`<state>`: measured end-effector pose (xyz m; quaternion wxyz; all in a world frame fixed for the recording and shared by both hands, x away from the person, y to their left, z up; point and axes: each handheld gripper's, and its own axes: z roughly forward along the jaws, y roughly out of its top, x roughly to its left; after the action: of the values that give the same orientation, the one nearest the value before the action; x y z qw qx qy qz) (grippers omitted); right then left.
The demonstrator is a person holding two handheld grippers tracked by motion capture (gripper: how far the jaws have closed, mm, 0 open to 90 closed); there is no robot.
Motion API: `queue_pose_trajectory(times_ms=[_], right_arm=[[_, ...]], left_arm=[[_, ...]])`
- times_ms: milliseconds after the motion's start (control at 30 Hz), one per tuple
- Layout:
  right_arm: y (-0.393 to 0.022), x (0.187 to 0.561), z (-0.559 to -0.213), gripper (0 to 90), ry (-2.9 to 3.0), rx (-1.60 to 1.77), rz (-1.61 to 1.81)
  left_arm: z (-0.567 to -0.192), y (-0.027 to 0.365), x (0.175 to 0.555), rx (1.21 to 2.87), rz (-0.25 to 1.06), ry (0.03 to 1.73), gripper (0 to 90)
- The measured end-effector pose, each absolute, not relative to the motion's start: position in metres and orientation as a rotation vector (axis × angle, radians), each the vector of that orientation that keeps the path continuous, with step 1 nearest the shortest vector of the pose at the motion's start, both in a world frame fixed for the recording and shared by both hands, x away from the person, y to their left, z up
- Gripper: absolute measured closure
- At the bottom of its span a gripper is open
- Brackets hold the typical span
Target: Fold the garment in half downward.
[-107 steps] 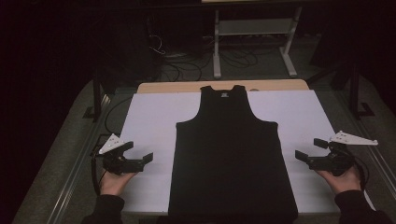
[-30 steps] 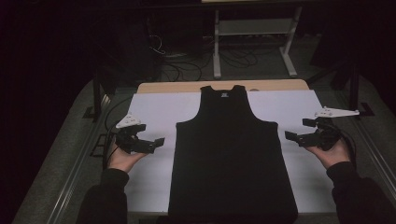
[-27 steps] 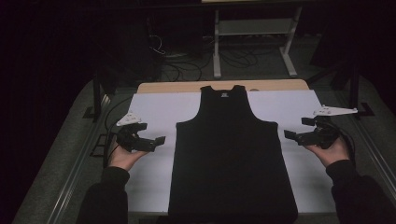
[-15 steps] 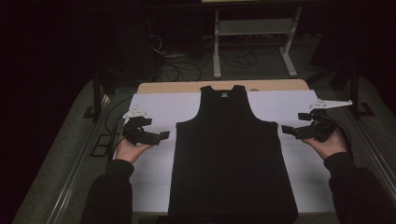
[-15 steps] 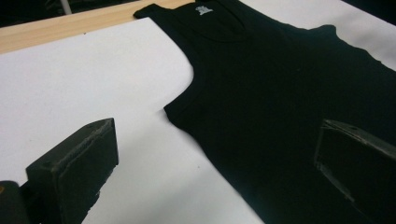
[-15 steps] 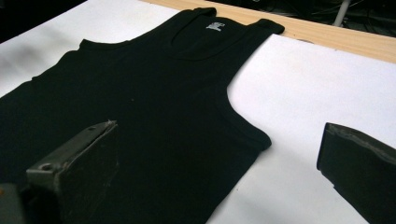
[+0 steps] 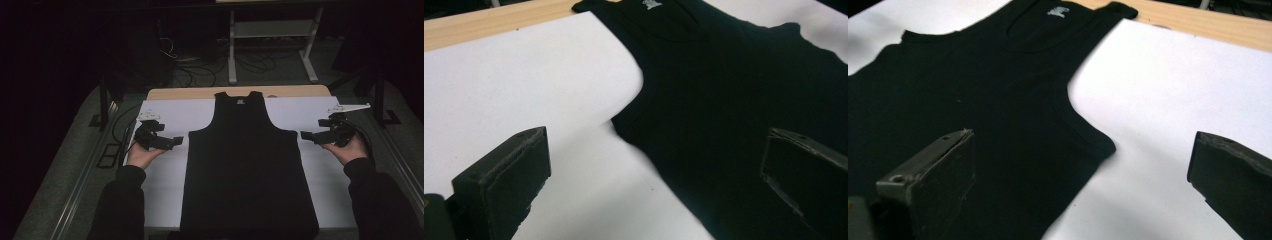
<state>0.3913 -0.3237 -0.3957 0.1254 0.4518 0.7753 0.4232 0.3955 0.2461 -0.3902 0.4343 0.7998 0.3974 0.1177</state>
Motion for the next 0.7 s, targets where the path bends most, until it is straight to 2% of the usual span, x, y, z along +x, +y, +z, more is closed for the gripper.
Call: queue_pose_trajectory(times_ms=[700], right_arm=[[-0.322,0.411,-0.420,0.0,2.290,1.393,1.213]], left_arm=[[-0.421,0.240,0.421,2.012,0.248,1.050,0.0]])
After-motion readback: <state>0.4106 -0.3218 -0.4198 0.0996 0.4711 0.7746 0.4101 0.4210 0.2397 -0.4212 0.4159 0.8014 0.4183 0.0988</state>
